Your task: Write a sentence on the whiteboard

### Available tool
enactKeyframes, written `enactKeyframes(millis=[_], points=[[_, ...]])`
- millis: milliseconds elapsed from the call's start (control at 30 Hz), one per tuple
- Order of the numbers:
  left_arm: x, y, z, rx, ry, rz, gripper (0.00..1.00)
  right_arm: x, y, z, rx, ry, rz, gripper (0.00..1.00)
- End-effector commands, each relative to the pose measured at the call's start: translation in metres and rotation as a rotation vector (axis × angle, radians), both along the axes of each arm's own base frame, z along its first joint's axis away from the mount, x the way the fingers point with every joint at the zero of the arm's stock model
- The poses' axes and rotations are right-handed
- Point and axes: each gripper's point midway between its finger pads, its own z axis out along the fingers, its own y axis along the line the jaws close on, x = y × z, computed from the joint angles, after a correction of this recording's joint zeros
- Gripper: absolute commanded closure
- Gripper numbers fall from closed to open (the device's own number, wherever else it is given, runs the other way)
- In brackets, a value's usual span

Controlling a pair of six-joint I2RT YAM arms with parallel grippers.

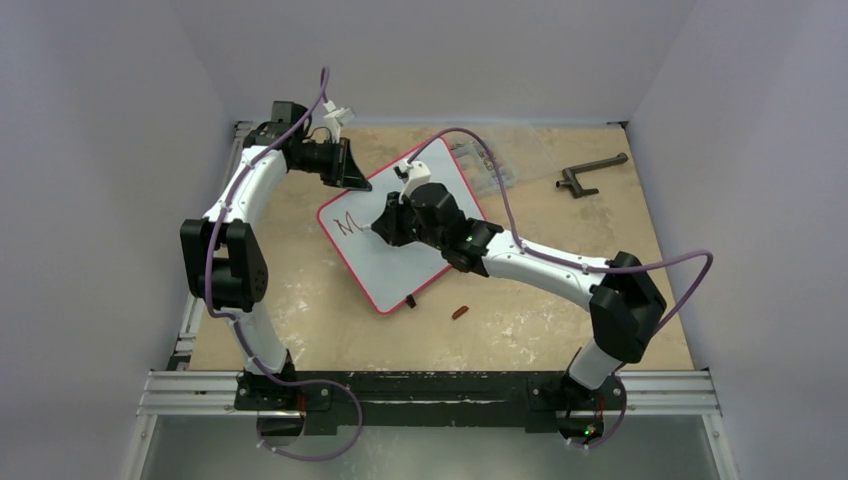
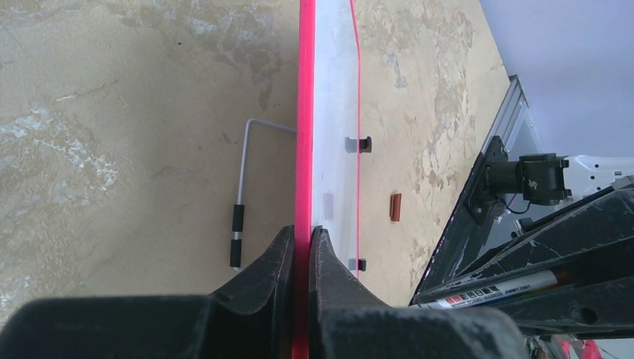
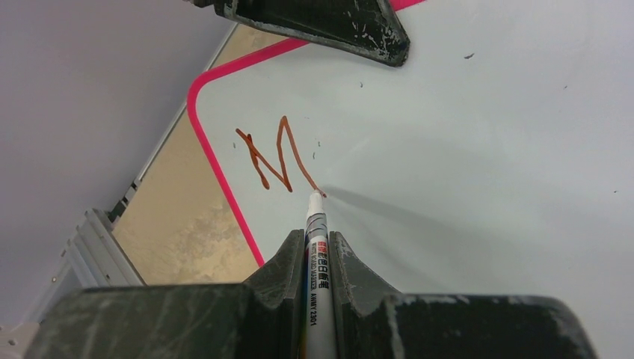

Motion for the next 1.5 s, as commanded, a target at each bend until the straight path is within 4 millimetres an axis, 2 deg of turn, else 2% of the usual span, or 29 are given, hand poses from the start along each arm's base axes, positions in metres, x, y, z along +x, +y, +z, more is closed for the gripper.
enactKeyframes(millis=[0,300,500,900,1100,1300,1467], points=[[-0.002,0.001,-0.001,0.103,-0.068,-0.016,1.0,0.004,0.003,0.062,0.102,-0.092,0.011,1.0],[-0.003,-0.001,0.0,0.104,-0.07,-0.023,1.0,0.031,-0.002,0.069,0.111,-0.096,-0.059,1.0],[-0.004,-0.005,-0.002,0.119,-0.066,-0.034,1.0,0.043,0.0,0.059,0.096,-0.071,-0.077,1.0],[-0.006,-0.007,-0.002,0.121,-0.066,-0.038,1.0,0.038,0.005,0.03,0.071,-0.022,-0.046,1.0],[-0.006,-0.006,-0.003,0.126,-0.067,-0.036,1.0,0.026,0.003,0.016,0.073,0.007,-0.013,1.0],[-0.007,-0.005,-0.002,0.131,-0.069,-0.031,1.0,0.011,-0.008,-0.001,0.045,0.036,0.001,1.0],[-0.008,-0.006,-0.002,0.133,-0.071,-0.032,1.0,0.012,-0.024,-0.008,0.007,0.034,-0.052,1.0]])
